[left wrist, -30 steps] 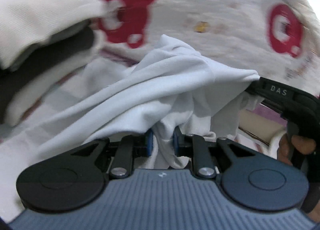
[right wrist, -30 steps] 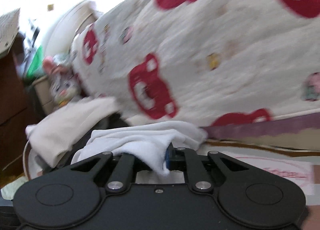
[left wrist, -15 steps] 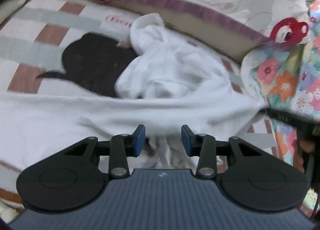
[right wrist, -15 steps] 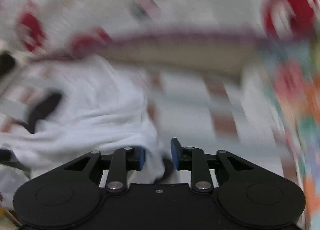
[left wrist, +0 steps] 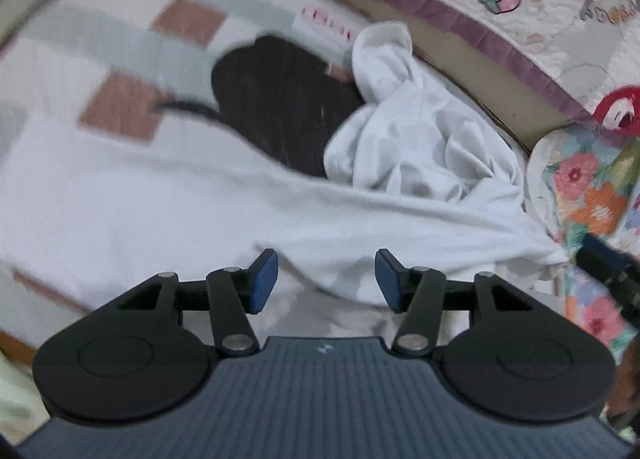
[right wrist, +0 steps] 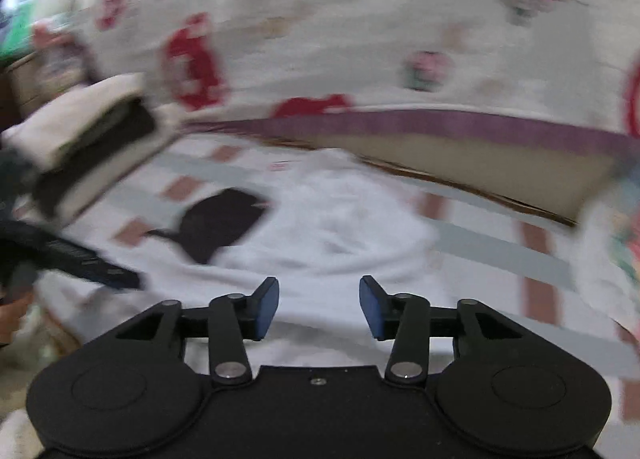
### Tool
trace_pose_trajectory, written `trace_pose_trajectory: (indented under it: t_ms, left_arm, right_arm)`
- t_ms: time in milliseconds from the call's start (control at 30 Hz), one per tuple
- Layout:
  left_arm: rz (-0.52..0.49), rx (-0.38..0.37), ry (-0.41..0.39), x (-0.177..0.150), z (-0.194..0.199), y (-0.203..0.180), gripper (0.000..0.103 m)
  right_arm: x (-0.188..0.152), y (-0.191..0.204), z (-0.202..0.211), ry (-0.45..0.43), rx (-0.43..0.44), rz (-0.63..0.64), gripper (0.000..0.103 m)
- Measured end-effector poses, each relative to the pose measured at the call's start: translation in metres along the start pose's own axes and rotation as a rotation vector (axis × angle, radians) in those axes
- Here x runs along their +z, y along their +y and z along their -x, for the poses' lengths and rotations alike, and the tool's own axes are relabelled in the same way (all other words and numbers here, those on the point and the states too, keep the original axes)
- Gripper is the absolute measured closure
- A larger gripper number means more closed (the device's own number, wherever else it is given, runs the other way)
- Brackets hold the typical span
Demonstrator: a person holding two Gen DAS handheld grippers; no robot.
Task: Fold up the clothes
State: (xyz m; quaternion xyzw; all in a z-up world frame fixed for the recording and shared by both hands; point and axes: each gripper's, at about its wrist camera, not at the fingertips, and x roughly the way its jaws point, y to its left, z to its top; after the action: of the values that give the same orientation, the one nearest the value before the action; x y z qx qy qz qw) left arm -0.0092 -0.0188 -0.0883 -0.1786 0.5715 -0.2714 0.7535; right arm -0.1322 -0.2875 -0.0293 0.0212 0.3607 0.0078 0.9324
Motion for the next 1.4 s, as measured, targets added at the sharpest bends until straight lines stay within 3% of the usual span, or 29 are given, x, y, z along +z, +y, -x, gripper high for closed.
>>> trace_pose_trajectory:
  t_ms: [67, 100, 200, 400, 600, 733, 833, 900, 1167, 1267, 1400]
  left_arm:
    - [0.088, -0.084, 0.035, 0.001, -0.001, 0.010, 0.050]
    - [0.095, -0.090, 0.035, 0.001, 0.001, 0.012, 0.050]
    - [0.023, 0.014, -0.010, 0.000, 0.005, 0.006, 0.050]
    - [-0.024, 0.036, -0.073, -0.001, 0.011, 0.000, 0.050]
    - [-0.119, 0.066, -0.146, -0.002, 0.008, -0.007, 0.050]
    - [-0.122, 0.021, -0.171, -0.001, 0.012, -0.007, 0.050]
    - [-0.119, 0.005, -0.192, -0.001, 0.015, -0.008, 0.050]
    - [-0.118, 0.006, -0.200, -0.001, 0.015, -0.008, 0.050]
    - [-0.166, -0.017, -0.232, -0.001, 0.017, -0.016, 0.050]
    - [-0.222, 0.010, -0.232, -0.001, 0.015, -0.021, 0.050]
    - [-0.242, 0.010, -0.224, -0.003, 0.014, -0.025, 0.050]
  right_arm:
    - [0.005, 0.021, -0.016, 0.031, 0.054, 0.058, 0.052]
    - [0.007, 0.033, -0.023, 0.045, 0.075, 0.096, 0.052]
    - [0.010, 0.060, -0.039, 0.082, 0.126, 0.206, 0.052]
    - [0.001, 0.098, -0.058, 0.183, 0.235, 0.376, 0.052]
    - [-0.005, 0.107, -0.082, 0.208, 0.084, 0.527, 0.052]
    - [-0.014, 0.112, -0.109, 0.304, 0.071, 0.594, 0.052]
    - [-0.010, 0.109, -0.118, 0.304, 0.072, 0.560, 0.054]
    - [-0.002, 0.103, -0.119, 0.280, 0.064, 0.509, 0.093]
    - [0.049, 0.048, -0.078, 0.043, 0.080, 0.113, 0.092]
    - [0.050, 0.028, -0.064, -0.014, 0.076, 0.019, 0.092]
    - [0.050, 0.007, -0.051, -0.043, 0.003, -0.013, 0.093]
